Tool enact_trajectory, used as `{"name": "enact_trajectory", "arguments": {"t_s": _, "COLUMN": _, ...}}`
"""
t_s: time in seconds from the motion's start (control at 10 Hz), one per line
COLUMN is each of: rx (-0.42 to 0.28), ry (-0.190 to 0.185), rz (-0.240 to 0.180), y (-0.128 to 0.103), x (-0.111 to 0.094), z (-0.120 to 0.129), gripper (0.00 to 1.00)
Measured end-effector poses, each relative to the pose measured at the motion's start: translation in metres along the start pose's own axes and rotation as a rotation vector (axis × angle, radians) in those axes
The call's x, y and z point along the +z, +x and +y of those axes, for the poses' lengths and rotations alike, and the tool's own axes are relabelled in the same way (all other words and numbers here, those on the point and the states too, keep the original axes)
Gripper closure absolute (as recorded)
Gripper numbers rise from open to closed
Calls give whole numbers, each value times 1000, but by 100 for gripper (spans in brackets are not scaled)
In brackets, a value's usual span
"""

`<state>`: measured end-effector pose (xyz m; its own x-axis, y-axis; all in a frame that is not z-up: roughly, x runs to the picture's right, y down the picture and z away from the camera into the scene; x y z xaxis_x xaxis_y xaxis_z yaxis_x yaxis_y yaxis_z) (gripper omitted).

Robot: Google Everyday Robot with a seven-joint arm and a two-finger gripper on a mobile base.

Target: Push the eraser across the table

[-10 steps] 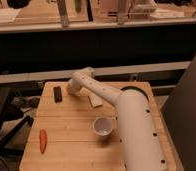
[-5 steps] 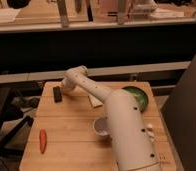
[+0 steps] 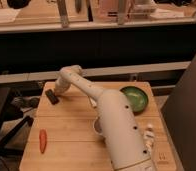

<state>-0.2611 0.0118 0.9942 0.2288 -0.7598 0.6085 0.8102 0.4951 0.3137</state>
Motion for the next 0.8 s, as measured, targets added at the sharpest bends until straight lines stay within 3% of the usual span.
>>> {"name": "enact_trajectory", "arguments": {"t_s": 0.3, "rx": -6, "ry": -15, "rz": 12, "y": 0, "x": -5, "z": 8, "gripper": 95}}
{"name": "enact_trajectory", "arguments": {"t_s": 0.8, "rx": -35, "ry": -22, "rz": -15, "y": -11, "x": -6, "z": 5, "gripper": 95}}
